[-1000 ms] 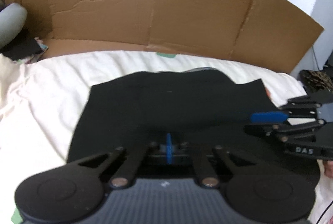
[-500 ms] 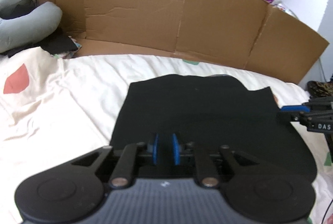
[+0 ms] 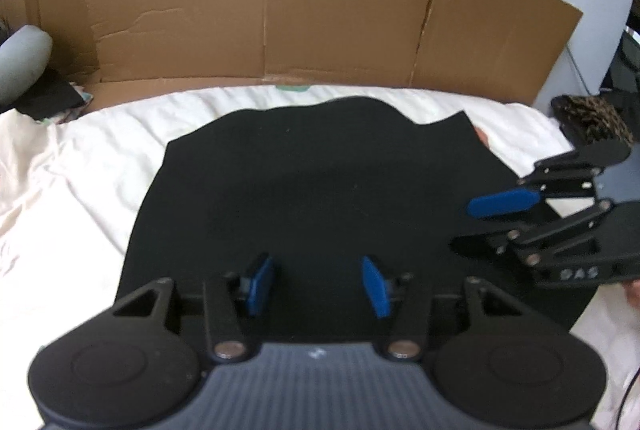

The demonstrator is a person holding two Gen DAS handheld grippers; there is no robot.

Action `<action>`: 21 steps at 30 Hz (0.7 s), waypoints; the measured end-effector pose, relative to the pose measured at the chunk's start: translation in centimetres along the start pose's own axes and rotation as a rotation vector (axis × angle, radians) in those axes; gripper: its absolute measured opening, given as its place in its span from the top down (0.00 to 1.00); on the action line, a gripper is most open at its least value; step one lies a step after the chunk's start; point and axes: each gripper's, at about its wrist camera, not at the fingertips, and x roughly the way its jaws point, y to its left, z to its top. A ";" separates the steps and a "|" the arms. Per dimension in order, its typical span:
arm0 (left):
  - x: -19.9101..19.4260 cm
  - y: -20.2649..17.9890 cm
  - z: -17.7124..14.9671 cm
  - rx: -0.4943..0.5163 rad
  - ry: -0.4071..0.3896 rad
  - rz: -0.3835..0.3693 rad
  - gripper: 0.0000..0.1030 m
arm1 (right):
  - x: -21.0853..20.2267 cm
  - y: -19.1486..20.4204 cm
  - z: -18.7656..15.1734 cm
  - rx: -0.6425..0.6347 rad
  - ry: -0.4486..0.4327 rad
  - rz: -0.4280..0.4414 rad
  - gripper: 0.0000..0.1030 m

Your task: Fold clothes

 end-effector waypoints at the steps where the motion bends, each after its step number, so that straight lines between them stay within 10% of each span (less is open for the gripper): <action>1: -0.1 0.2 -0.2 -0.001 0.001 0.004 0.49 | -0.2 -0.1 -0.2 -0.002 0.004 -0.002 0.55; 21: -7.0 2.5 -5.4 -0.039 0.057 0.042 0.49 | -5.9 -1.3 -6.3 -0.016 0.065 -0.019 0.52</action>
